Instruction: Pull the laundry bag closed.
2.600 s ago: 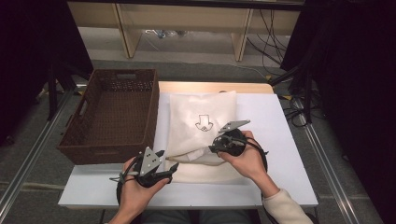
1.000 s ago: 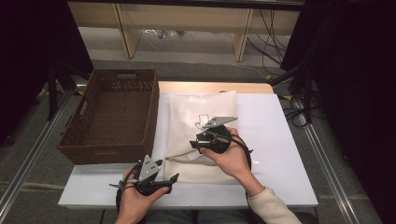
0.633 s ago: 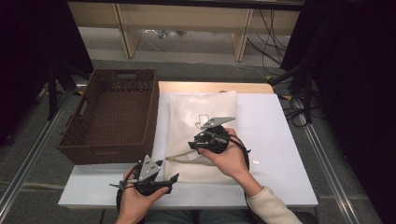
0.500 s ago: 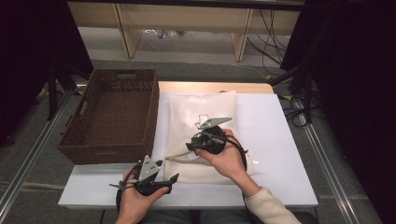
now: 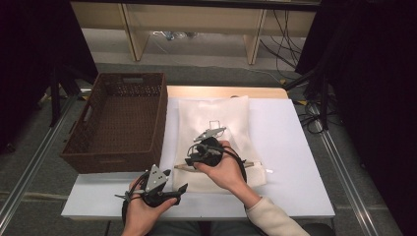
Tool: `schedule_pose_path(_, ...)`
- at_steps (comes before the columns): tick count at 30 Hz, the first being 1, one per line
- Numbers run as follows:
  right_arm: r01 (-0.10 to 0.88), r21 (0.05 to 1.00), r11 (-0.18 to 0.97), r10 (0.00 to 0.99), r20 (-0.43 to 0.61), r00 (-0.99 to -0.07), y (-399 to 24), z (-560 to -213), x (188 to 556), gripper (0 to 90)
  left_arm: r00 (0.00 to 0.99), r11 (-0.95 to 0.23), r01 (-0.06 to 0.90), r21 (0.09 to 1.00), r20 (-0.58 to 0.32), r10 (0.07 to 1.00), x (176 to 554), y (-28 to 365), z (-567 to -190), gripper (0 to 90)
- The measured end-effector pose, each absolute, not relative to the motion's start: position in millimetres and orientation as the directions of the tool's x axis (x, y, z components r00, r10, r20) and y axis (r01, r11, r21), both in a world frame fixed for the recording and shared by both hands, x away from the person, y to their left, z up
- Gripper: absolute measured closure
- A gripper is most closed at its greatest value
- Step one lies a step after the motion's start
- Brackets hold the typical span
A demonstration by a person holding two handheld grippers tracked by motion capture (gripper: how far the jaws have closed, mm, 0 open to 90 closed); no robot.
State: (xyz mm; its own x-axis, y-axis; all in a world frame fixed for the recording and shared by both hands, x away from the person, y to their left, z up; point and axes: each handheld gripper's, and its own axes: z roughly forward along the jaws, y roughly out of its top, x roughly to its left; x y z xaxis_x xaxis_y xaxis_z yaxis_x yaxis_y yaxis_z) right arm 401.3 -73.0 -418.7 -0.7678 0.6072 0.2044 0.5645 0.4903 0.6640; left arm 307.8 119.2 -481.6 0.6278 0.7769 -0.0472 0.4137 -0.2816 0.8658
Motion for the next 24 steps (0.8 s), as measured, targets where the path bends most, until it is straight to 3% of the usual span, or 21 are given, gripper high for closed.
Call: schedule_pose_path(24,0.616,0.604,0.506,0.62,0.241,-0.746,-60.5,-444.6,407.3,69.5,0.63,-0.277,0.42,0.864,-0.057,0.775,307.4,118.4,-483.1,24.0)
